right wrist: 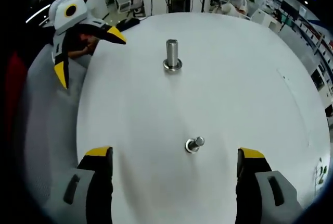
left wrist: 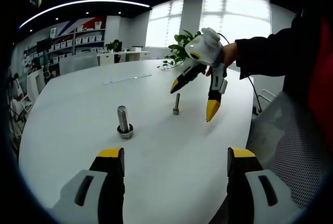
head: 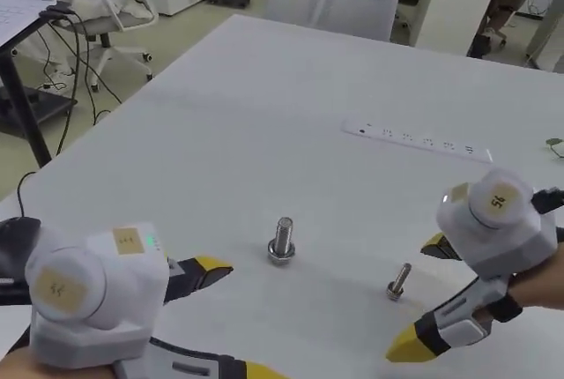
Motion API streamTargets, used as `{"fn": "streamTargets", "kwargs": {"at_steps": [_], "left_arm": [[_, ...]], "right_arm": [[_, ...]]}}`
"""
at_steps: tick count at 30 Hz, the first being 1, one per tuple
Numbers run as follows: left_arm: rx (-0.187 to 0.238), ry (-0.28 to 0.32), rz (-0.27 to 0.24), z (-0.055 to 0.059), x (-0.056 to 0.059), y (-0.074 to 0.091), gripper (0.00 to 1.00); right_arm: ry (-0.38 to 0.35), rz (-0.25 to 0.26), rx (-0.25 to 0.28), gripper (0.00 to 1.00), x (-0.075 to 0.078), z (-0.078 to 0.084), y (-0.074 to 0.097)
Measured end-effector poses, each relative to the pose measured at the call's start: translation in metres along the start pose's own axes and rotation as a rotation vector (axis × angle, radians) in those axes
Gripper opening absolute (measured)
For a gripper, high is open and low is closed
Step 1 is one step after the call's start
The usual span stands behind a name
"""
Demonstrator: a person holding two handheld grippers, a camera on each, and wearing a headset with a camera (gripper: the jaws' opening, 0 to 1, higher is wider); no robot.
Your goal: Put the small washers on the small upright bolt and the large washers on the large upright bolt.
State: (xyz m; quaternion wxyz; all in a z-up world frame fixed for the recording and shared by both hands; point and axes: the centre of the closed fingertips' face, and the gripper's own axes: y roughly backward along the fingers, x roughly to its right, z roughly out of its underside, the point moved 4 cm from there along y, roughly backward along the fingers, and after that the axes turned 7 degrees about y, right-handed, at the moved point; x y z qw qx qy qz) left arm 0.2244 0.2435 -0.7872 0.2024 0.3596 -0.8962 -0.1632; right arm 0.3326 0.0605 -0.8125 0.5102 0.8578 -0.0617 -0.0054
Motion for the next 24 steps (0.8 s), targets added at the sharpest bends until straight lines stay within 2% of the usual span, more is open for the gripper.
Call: {"fn": "streamTargets", "kwargs": {"at_steps": [11, 24], "left_arm": [[-0.002, -0.011, 0.013, -0.004, -0.001, -0.002, 0.81], [-0.010, -0.033, 0.031, -0.012, -0.002, -0.004, 0.82]], "right_arm": [[-0.049, 0.043, 0.056, 1.00, -0.012, 0.006, 0.012], [-0.096, 0.113, 0.183, 1.00, -0.039, 0.010, 0.026]]}}
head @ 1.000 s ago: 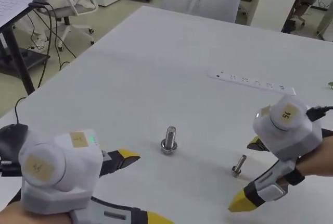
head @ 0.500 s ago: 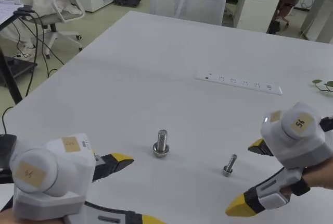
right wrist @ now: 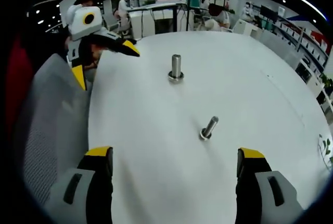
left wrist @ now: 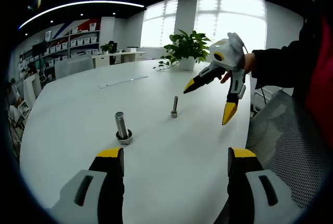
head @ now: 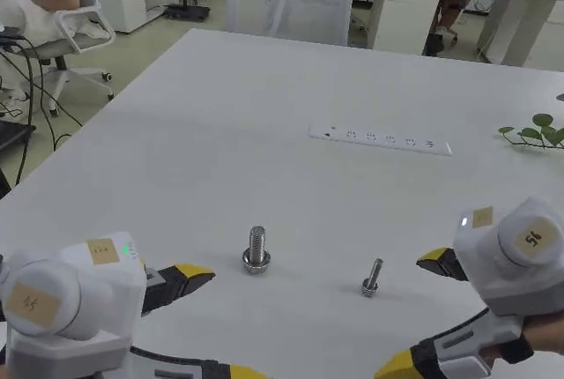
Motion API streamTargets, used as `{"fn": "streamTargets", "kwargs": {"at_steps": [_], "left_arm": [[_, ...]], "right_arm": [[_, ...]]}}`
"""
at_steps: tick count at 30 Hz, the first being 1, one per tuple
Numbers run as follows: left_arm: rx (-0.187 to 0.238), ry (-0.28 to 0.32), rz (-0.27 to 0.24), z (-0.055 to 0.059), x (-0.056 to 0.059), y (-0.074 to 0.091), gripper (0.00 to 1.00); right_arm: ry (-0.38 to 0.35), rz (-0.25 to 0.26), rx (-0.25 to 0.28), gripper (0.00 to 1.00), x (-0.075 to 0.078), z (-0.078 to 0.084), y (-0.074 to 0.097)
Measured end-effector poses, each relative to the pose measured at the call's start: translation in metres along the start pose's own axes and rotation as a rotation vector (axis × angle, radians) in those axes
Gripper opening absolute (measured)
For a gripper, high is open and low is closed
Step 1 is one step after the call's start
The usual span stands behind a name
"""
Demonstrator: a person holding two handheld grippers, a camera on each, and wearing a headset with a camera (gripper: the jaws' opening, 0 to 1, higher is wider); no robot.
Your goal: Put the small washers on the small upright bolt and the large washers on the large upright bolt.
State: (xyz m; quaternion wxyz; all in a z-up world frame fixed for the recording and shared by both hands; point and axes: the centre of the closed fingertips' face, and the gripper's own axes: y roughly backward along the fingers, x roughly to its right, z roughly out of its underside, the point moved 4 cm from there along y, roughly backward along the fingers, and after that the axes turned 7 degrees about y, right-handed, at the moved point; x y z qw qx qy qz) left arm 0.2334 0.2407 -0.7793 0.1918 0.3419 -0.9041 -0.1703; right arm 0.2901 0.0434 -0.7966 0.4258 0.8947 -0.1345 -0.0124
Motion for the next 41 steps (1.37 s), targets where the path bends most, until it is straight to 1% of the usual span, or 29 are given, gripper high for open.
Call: {"fn": "streamTargets", "kwargs": {"at_steps": [1, 3, 4, 6, 9, 10, 12, 17, 19, 20, 21, 22, 23, 24, 27, 28, 30, 34, 41], "left_arm": [[0.000, 0.001, 0.003, 0.000, 0.000, 0.000, 0.82], [0.001, -0.001, 0.005, -0.001, 0.000, 0.000, 0.82], [0.001, -0.001, 0.007, -0.001, 0.001, 0.000, 0.82], [0.000, -0.001, 0.009, 0.000, 0.001, 0.000, 0.82], [-0.001, -0.002, 0.011, 0.001, 0.001, 0.000, 0.83], [-0.001, 0.000, 0.013, 0.001, 0.002, 0.001, 0.83], [0.000, -0.002, 0.015, 0.001, 0.002, 0.001, 0.83], [0.004, -0.002, 0.017, 0.001, 0.002, 0.002, 0.84], [0.004, 0.001, 0.017, 0.002, 0.002, 0.002, 0.84], [0.005, 0.002, 0.017, 0.002, 0.002, 0.002, 0.84], [0.006, 0.002, 0.018, 0.003, 0.002, 0.003, 0.84], [0.005, 0.002, 0.018, 0.003, 0.002, 0.003, 0.84], [0.004, 0.003, 0.018, 0.003, 0.002, 0.003, 0.84], [0.004, 0.004, 0.018, 0.003, 0.002, 0.003, 0.84], [0.005, 0.005, 0.018, 0.003, 0.001, 0.003, 0.84], [0.006, 0.005, 0.018, 0.003, 0.001, 0.003, 0.84], [0.004, 0.004, 0.018, 0.003, 0.001, 0.003, 0.84], [0.006, 0.006, 0.016, 0.004, 0.001, 0.004, 0.84], [0.004, 0.007, 0.011, 0.004, 0.001, 0.005, 0.84]], "right_arm": [[-0.008, 0.008, 0.026, 1.00, -0.003, -0.002, 0.002], [-0.017, 0.032, 0.062, 1.00, -0.007, -0.003, 0.005], [-0.018, 0.035, 0.069, 1.00, -0.008, -0.004, 0.006], [-0.029, 0.056, 0.113, 1.00, -0.012, -0.006, 0.010], [-0.041, 0.086, 0.160, 1.00, -0.016, -0.008, 0.015], [-0.049, 0.092, 0.173, 1.00, -0.017, -0.008, 0.017], [-0.081, 0.104, 0.220, 1.00, -0.019, -0.009, 0.022], [-0.108, 0.125, 0.261, 1.00, -0.023, -0.006, 0.028], [-0.113, 0.143, 0.314, 1.00, -0.025, -0.009, 0.031], [-0.115, 0.143, 0.320, 1.00, -0.026, -0.008, 0.031], [-0.102, 0.141, 0.345, 1.00, -0.029, -0.010, 0.031], [-0.095, 0.146, 0.353, 1.00, -0.030, -0.010, 0.031], [-0.096, 0.141, 0.352, 1.00, -0.033, -0.009, 0.030], [-0.096, 0.131, 0.362, 1.00, -0.035, -0.009, 0.030], [-0.106, 0.133, 0.379, 1.00, -0.036, -0.008, 0.028], [-0.105, 0.136, 0.388, 1.00, -0.036, -0.007, 0.028], [-0.108, 0.137, 0.386, 1.00, -0.035, -0.006, 0.026], [-0.119, 0.135, 0.408, 1.00, -0.035, -0.007, 0.026], [-0.124, 0.139, 0.420, 1.00, -0.033, -0.009, 0.025]]}}
